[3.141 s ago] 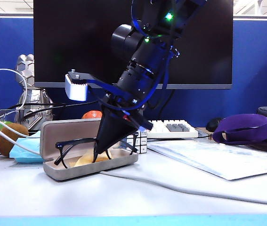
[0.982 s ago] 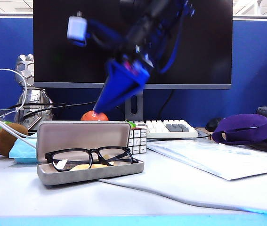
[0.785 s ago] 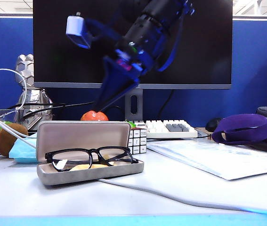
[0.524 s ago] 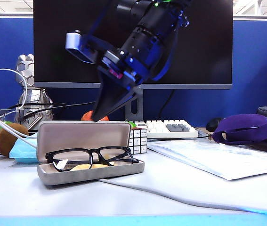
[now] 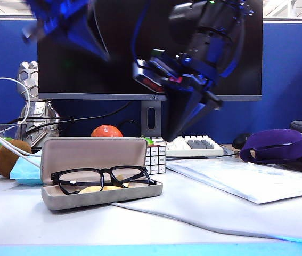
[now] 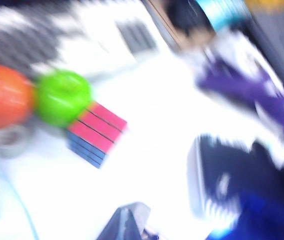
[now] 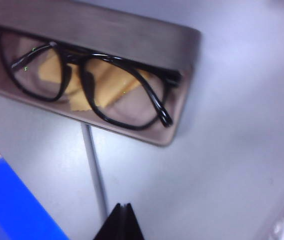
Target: Pick up the glasses, fold the temples of the glasses, place the glasses into the glasses case, and finally close the glasses case.
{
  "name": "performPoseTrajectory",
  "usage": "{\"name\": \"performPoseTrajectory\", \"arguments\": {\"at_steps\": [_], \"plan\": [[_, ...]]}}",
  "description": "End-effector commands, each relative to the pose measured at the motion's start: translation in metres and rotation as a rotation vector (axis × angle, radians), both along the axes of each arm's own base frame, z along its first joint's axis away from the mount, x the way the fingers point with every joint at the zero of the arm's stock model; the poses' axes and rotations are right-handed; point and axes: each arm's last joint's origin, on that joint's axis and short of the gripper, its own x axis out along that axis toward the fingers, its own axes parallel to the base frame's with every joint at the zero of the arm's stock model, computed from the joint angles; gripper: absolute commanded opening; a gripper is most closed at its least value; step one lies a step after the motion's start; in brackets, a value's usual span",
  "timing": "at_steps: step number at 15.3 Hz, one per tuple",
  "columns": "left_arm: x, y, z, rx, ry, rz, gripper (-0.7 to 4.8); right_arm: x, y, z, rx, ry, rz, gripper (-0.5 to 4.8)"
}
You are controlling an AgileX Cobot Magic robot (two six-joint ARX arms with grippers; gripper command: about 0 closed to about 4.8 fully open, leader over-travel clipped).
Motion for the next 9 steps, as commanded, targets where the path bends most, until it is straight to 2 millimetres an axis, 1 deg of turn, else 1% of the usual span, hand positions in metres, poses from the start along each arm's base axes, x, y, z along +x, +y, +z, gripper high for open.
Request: {"name": "performPoseTrajectory", "arguments": {"at_steps": [1, 2, 4, 7, 9], "plan": [[0.019, -0.003, -0.023, 0.097, -0.016, -0.114, -0.06, 0.002, -0.002, -0.006, -0.01, 0.105, -0.158, -0.01], [0.023, -0.006, -0.033, 0.104, -0.002, -0.196, -0.06, 0.003, -0.001, -0.011, -0.018, 0.129, -0.182, -0.01], [0.03, -0.01, -0.048, 0.126, 0.016, -0.268, -0.06, 0.007, 0.002, -0.023, -0.021, 0.189, -0.234, -0.01], [0.037, -0.014, -0.061, 0.162, -0.002, -0.335, -0.06, 0.012, 0.007, -0.035, 0.018, 0.254, -0.261, -0.01], [0.043, -0.011, -0.069, 0.156, -0.003, -0.397, -0.06, 0.015, 0.01, -0.043, 0.026, 0.293, -0.303, -0.01]]}}
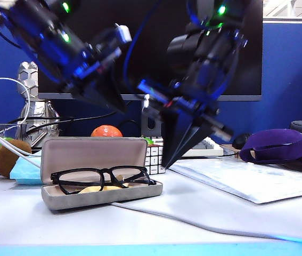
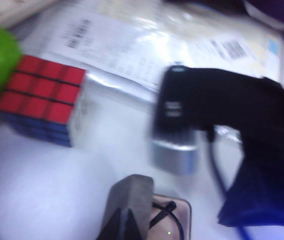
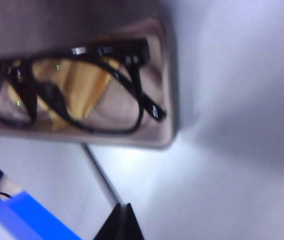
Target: Pick up the glasses, fold the temples of the glasses, place the glasses into the glasses case, and finally close the glasses case.
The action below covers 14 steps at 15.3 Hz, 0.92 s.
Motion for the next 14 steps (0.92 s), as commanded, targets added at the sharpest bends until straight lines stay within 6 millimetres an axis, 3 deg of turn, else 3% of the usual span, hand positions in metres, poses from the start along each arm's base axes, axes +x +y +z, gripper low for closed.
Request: {"name": "performPoseTrajectory", "arguments": {"at_steps": [1, 4, 8, 14], "plan": [[0.007, 0.006, -0.005, -0.026, -0.012, -0.089, -0.06, 0.004, 0.004, -0.009, 0.018, 0.041, -0.042, -0.01], [0.015, 0.023, -0.005, -0.053, -0.002, -0.067, -0.06, 0.004, 0.0, -0.012, -0.002, 0.069, -0.052, -0.01], [0.021, 0.039, -0.005, -0.078, 0.019, -0.032, -0.06, 0.0, -0.025, -0.009, -0.069, 0.156, -0.013, -0.01], [0.019, 0.037, -0.004, -0.155, 0.062, -0.099, -0.06, -0.025, -0.041, 0.057, 0.015, -0.074, 0.161, -0.01]]}}
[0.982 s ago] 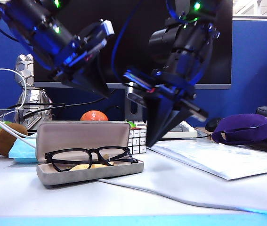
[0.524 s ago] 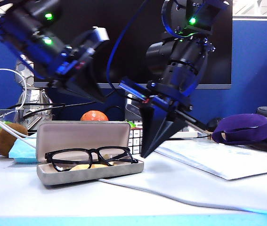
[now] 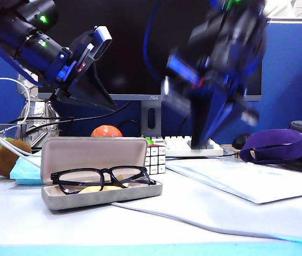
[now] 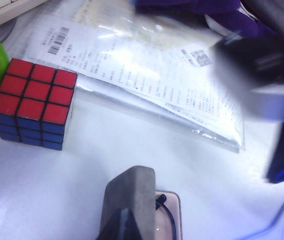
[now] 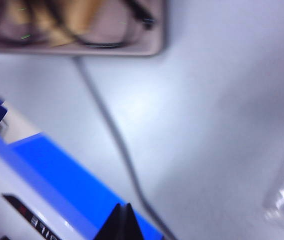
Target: Pick up the glasses, fold the temples of the glasses, place the glasses into the glasses case, and finally close the glasses case.
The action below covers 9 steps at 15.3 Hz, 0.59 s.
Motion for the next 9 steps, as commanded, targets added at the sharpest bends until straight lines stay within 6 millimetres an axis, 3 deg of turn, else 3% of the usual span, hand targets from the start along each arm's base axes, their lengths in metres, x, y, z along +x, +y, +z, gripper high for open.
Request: {"name": "performPoseTrajectory", "arguments": {"at_steps": [1, 6, 9], "plan": [[0.0, 0.0, 0.002, -0.015, 0.003, -0.003, -0.06, -0.013, -0.008, 0.036, 0.046, -0.15, 0.07, -0.01], [0.0, -0.001, 0.002, -0.031, 0.026, 0.004, -0.06, -0.044, -0.027, 0.092, 0.155, -0.581, 0.071, -0.01], [0.0, -0.001, 0.002, -0.03, 0.025, 0.003, -0.05, -0.066, -0.039, 0.076, 0.239, -0.751, 0.057, -0.01]]}}
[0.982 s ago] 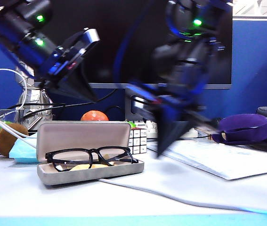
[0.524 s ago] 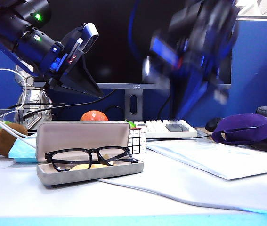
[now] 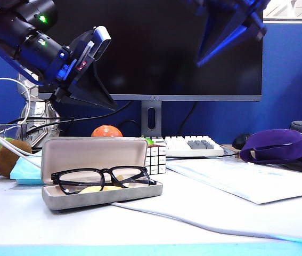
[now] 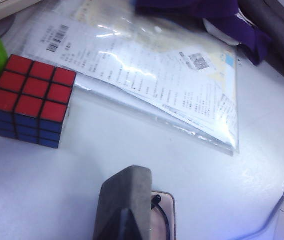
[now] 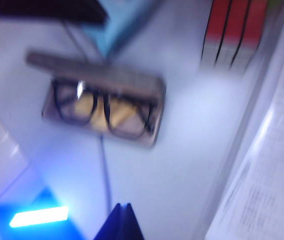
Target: Pick up the glasses, fold the temples of the glasses, place the glasses into the glasses case, and finally close the glasses case.
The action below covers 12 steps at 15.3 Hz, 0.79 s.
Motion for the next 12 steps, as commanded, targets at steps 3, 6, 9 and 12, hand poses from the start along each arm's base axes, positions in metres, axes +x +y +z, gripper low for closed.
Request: {"name": "performPoseTrajectory", "arguments": {"at_steps": [3, 6, 9, 12], "plan": [[0.0, -0.001, 0.002, -0.011, -0.005, -0.006, -0.06, -0.019, -0.009, -0.055, 0.144, -0.175, 0.008, -0.01], [0.0, -0.001, 0.002, -0.012, -0.001, -0.005, -0.06, -0.026, -0.008, -0.094, 0.155, -0.175, 0.015, -0.01], [0.0, -0.001, 0.002, -0.012, -0.002, -0.004, -0.06, -0.029, -0.011, -0.119, 0.079, -0.18, 0.011, -0.01], [0.0, -0.001, 0.002, -0.021, 0.0, -0.014, -0.06, -0.024, -0.004, -0.133, 0.207, -0.213, 0.117, -0.01]]}}
